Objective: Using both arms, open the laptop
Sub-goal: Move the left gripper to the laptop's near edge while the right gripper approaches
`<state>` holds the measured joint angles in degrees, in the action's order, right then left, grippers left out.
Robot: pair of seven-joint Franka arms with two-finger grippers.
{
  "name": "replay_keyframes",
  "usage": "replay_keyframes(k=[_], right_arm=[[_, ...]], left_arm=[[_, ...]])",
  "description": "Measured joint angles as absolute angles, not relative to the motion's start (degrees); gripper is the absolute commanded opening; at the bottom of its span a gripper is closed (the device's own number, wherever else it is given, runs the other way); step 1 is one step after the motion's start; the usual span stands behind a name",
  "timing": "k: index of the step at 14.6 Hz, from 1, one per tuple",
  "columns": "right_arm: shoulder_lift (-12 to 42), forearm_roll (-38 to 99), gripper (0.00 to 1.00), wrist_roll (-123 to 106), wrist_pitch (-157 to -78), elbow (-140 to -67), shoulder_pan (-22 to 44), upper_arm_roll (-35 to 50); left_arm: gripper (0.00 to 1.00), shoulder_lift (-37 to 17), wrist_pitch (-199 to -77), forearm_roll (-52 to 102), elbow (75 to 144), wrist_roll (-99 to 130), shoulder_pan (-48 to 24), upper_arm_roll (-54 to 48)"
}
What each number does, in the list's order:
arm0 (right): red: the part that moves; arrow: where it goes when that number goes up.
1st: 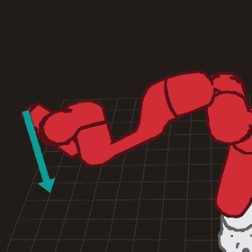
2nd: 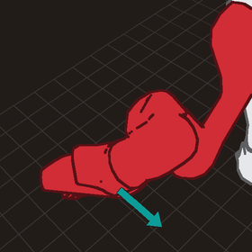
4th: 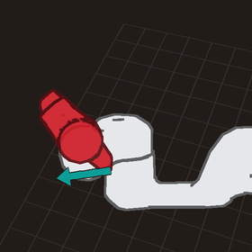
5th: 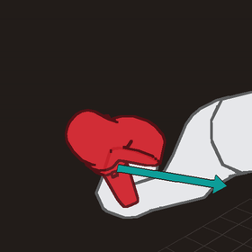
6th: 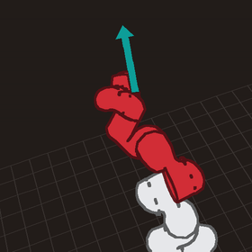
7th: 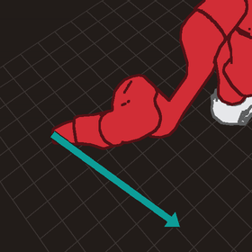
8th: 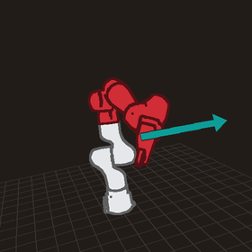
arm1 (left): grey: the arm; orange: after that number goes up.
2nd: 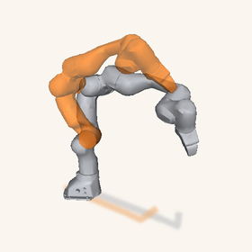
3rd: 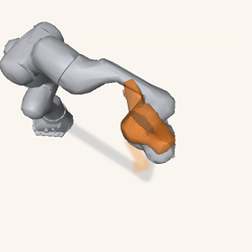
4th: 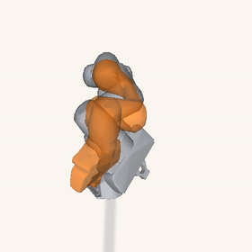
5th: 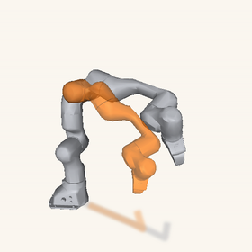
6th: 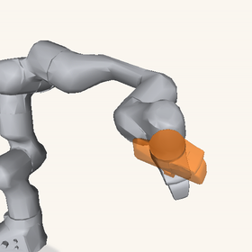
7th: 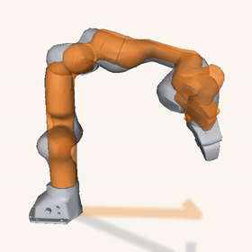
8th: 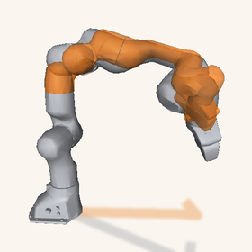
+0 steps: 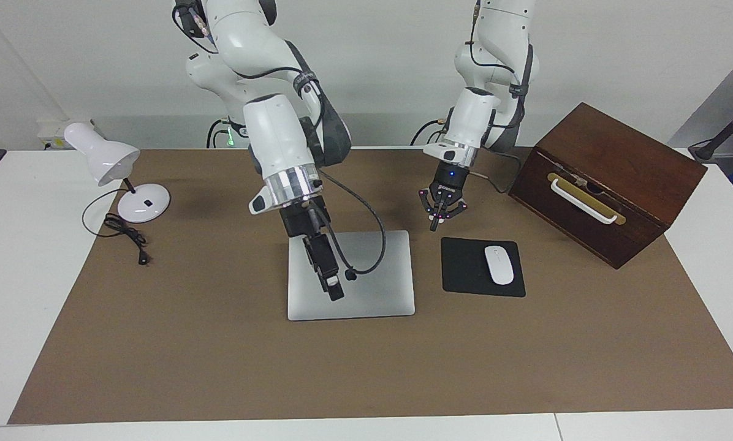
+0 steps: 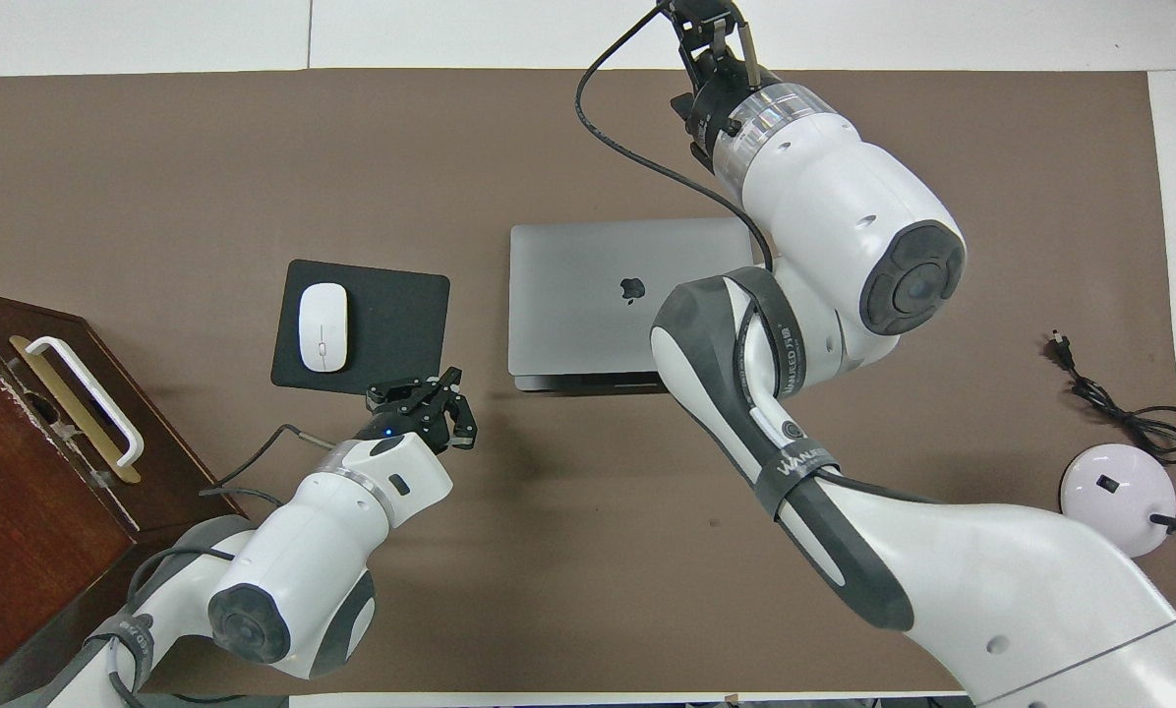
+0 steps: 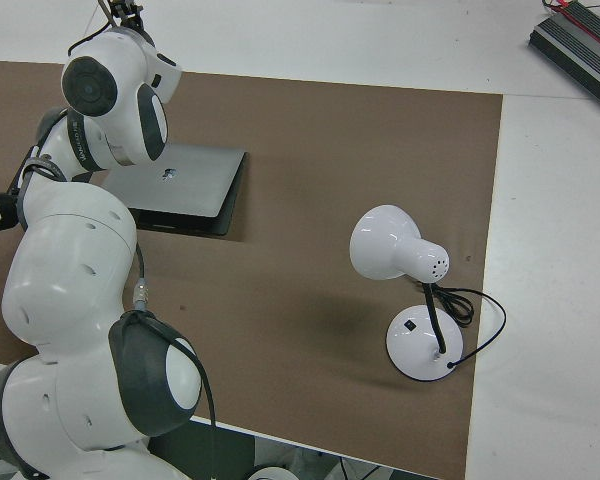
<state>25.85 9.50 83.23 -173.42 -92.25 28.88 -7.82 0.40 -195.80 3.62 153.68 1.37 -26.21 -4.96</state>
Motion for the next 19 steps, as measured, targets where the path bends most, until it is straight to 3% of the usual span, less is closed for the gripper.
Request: replay_keyframes(k=[6,9,12,19], right_arm=[[26.34,9.52,0.98,82.62,-174.24,-91.95,28.02,-7.46],[26.41,9.52,0.98,77.86,-174.24,-91.99,19.42,2.13],[26.54,9.52,0.96,75.95,-174.16,-92.00,14.87,5.33],[26.63,9.76,0.96,85.58,-179.41,-95.40,20.86,6.29]], left_arm=[[0.00,-2.72,-199.13,3.40,153.97,1.16,-28.53,-4.96],[0.00,-3.51,-199.20,0.97,153.96,1.02,-28.86,-4.90],[0.00,-4.31,-199.41,-0.59,153.72,1.02,-28.86,-4.80],[0.00,-7.16,-199.46,-0.84,149.87,1.01,-28.86,-4.80]])
